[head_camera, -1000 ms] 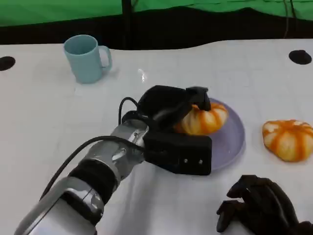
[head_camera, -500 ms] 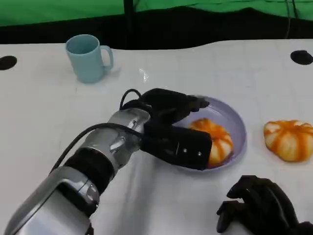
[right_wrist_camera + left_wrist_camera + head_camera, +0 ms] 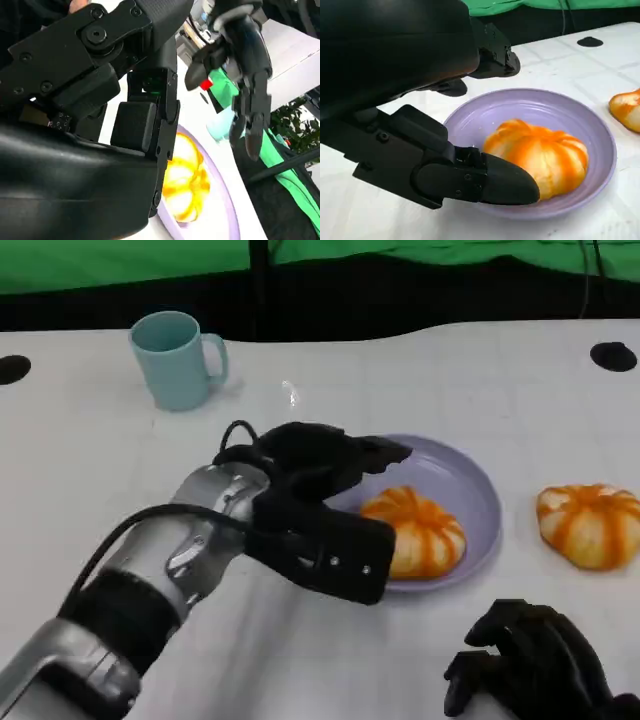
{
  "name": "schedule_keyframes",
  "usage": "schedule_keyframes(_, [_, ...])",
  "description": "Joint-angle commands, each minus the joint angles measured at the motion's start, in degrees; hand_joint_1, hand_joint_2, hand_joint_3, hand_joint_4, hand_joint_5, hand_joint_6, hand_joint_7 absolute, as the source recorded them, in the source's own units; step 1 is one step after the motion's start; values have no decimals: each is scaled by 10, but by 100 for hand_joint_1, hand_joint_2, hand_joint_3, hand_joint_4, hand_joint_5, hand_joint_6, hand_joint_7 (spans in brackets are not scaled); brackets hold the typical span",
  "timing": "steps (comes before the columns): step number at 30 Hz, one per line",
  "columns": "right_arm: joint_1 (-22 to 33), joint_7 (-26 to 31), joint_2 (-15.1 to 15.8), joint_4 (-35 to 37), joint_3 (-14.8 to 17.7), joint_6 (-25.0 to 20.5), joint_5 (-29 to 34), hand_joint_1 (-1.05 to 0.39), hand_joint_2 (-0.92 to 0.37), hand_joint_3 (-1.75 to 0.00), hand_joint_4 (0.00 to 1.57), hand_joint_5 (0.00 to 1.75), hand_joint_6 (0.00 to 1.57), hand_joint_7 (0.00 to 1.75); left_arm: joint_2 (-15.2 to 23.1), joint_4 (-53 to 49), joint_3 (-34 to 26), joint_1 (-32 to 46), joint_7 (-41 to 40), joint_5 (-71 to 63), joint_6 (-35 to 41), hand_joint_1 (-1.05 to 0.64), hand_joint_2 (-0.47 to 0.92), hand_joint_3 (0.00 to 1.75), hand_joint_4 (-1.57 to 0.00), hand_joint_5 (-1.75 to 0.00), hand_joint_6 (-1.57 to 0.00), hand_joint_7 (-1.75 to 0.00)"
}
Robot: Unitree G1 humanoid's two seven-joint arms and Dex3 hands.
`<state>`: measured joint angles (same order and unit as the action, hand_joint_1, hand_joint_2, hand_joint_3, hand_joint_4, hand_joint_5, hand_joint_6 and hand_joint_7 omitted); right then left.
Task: Grasp the bread from the table and place it into the plate.
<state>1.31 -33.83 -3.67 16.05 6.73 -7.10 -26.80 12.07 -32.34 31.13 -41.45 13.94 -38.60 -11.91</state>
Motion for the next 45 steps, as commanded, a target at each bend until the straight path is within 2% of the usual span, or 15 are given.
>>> schedule_keyframes(1, [4, 8, 3, -8, 1, 2, 1, -105, -74, 0, 157, 75, 157, 38, 26, 39, -25, 32, 9, 31, -14, -97, 92, 31, -24, -29, -20, -3])
schedule_keyframes(13, [4, 9, 4, -8, 0, 2, 1, -105, -74, 0, 157, 76, 157, 39, 29, 48, -24, 36, 11, 35, -11, -96, 92, 31, -25, -27, -21, -2])
schedule_keyframes(14, [5, 6, 5, -9, 0, -2, -2, -105, -74, 0, 157, 76, 157, 39, 24, 52, -63, 85, -33, 86, -73, -96, 92, 31, -26, -27, -21, -2])
schedule_keyframes(15, [6, 5, 6, -11, 0, -2, -2, -104, -74, 0, 157, 76, 157, 38, 12, 57, -111, 147, -55, 167, -143, -74, 92, 29, -51, -46, -46, -14])
schedule_keyframes(16, [7, 6, 6, -12, 1, -5, -4, -104, -75, 0, 157, 76, 157, 38, 1, 61, -148, 196, -61, 238, -196, -63, 92, 28, -59, -74, -63, -21])
schedule_keyframes(17, [7, 6, 6, -14, 1, -7, -5, -104, -74, 0, 157, 76, 157, 38, -6, 62, -170, 225, -61, 284, -231, -57, 92, 29, -61, -110, -74, -27])
schedule_keyframes(18, [7, 7, 6, -14, 1, -8, -5, -104, -74, 0, 157, 76, 157, 38, -10, 60, -177, 235, -52, 304, -244, -54, 92, 29, -62, -134, -80, -32])
schedule_keyframes(19, [8, 8, 6, -16, 1, -9, -5, -104, -74, 0, 157, 76, 157, 38, -15, 57, -184, 246, -29, 337, -253, -52, 92, 29, -62, -142, -82, -33])
schedule_keyframes(21, [9, 8, 6, -19, 1, -11, -5, -104, -74, 0, 157, 76, 157, 39, -22, 53, -193, 259, 3, 379, -264, -56, 92, 32, -63, -162, -76, -65])
schedule_keyframes(22, [9, 7, 6, -19, 1, -11, -5, -104, -74, 0, 157, 76, 157, 39, -29, 68, -199, 280, 21, 413, -251, -57, 92, 33, -63, -164, -74, -71])
schedule_keyframes(23, [10, 6, 6, -19, 1, -11, -5, -104, -74, 0, 157, 76, 157, 39, -34, 80, -204, 296, 34, 438, -242, -59, 92, 33, -60, -169, -68, -94])
schedule_keyframes(25, [10, 6, 6, -21, 2, -15, -7, -104, -73, 0, 156, 77, 157, 38, -44, 99, -213, 322, 57, 479, -229, -63, 92, 34, -56, -174, -55, -129])
schedule_keyframes(32, [10, 3, 6, -23, 1, -16, -8, -103, -74, -1, 155, 77, 157, 37, -71, 164, -238, 375, 141, 605, -124, -69, 92, 32, -64, -175, -51, -161])
schedule_keyframes(37, [9, 3, 5, -21, 2, -13, -8, -103, -74, 0, 155, 77, 157, 37, -83, 201, -258, 412, 182, 667, -40, -60, 92, 30, -75, -175, -55, -173])
schedule_keyframes(45, [11, 2, 5, -26, 3, -21, -14, -102, -73, 0, 156, 76, 157, 36, -88, 242, -286, 454, 215, 717, 64, -67, 92, 25, -84, -175, -60, -175])
